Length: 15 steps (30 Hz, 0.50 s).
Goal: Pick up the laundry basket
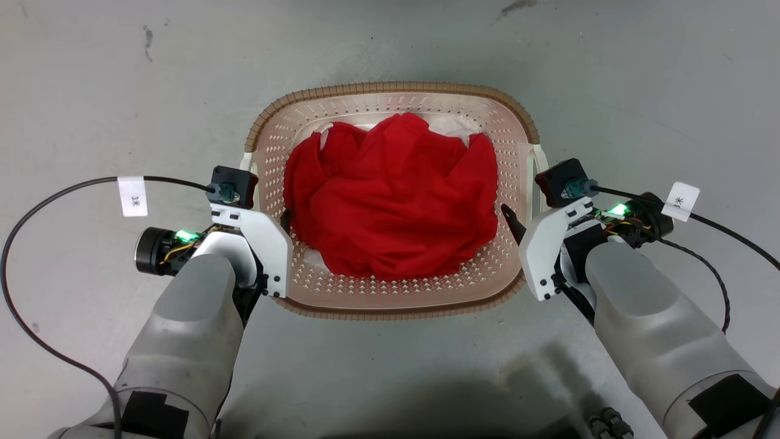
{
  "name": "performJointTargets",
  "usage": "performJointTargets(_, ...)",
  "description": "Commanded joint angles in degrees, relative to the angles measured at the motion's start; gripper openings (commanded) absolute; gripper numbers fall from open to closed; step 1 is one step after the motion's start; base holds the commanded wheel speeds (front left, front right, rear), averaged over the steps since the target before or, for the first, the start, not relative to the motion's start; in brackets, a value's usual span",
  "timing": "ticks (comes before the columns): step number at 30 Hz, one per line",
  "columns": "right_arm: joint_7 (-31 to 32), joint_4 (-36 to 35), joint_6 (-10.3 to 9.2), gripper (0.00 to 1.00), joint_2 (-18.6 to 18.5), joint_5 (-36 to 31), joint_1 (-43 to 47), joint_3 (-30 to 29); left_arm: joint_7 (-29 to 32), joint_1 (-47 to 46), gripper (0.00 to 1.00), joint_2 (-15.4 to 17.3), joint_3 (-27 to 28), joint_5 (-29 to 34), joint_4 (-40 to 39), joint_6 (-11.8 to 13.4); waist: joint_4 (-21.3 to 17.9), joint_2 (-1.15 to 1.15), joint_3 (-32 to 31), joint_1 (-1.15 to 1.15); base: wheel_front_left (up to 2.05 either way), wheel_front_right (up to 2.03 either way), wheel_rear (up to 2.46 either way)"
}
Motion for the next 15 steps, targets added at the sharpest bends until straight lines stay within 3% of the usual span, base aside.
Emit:
performJointTargets(1,0.0,0.3,-0.06,1.00,0.0,0.4,-0.7,0.1,0.1,-0.5,1.00,-0.1,0.0,-0.3,0.1,0.0,0.0,0.00,0.1,-0.01,0.00,0.00,0.00)
performJointTargets(5,0.8,0.5,-0.06,1.00,0.0,1.0,-1.0,0.3,0.6,-1.0,1.00,-0.2,-0.6,-0.2,0.1,0.0,0.0,0.00,0.8,-0.01,0.00,0.00,0.00)
performJointTargets(6,1.1,0.5,-0.05,0.83,0.0,1.0,-1.1,0.4,1.2,-0.9,1.00,-0.3,-0.7,-0.4,0.1,0.0,0.0,0.00,0.9,-0.01,0.00,0.00,0.00)
performJointTargets(7,1.1,0.6,-0.06,0.00,0.0,1.1,-1.3,0.5,1.5,-1.1,0.71,-0.3,-0.9,-0.4,0.1,0.0,-0.1,0.00,1.0,-0.01,0.00,0.00,0.00)
performJointTargets(8,1.5,0.6,-0.06,0.00,0.0,1.3,-1.2,0.6,1.6,-1.2,0.29,-0.4,-1.1,-0.5,0.1,0.0,-0.1,0.00,1.1,-0.01,0.00,0.00,0.00)
performJointTargets(9,1.7,0.6,-0.05,0.00,0.0,1.5,-1.2,0.8,2.1,-1.2,0.00,-0.4,-1.3,-0.7,0.1,0.0,-0.1,0.00,1.2,-0.01,0.00,0.00,0.00)
performJointTargets(15,1.6,0.7,-0.03,0.00,0.0,1.7,-1.6,1.3,2.6,-1.2,0.00,-0.6,-2.3,-1.5,0.0,0.0,-0.2,0.00,1.1,-0.01,0.00,0.00,0.00)
